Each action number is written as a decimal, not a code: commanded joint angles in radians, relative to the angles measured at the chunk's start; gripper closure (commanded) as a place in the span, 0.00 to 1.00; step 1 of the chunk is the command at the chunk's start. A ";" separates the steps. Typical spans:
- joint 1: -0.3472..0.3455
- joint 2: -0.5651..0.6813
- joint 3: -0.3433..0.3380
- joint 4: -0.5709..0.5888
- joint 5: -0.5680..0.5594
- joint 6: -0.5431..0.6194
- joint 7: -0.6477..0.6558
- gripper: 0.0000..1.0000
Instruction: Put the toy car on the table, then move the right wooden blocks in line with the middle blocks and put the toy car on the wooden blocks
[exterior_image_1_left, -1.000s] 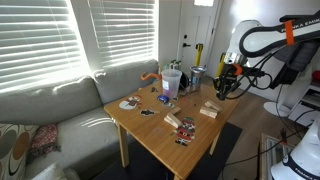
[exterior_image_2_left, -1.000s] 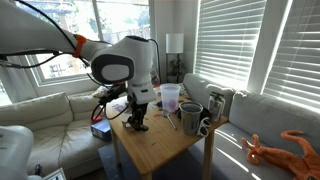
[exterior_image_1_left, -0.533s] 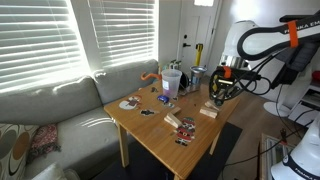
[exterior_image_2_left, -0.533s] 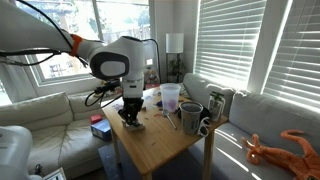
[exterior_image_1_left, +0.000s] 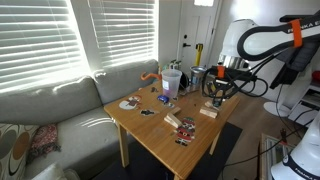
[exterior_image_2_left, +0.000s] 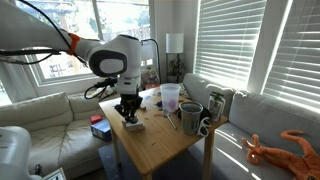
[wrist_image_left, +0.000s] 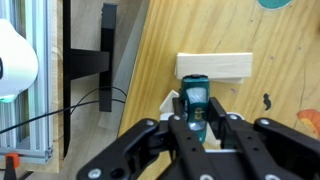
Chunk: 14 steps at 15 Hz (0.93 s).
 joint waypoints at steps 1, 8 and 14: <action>0.018 -0.011 0.016 0.000 0.014 0.012 0.083 0.93; 0.028 -0.004 0.030 -0.008 -0.005 0.047 0.167 0.93; 0.028 0.012 0.036 -0.015 -0.019 0.059 0.201 0.93</action>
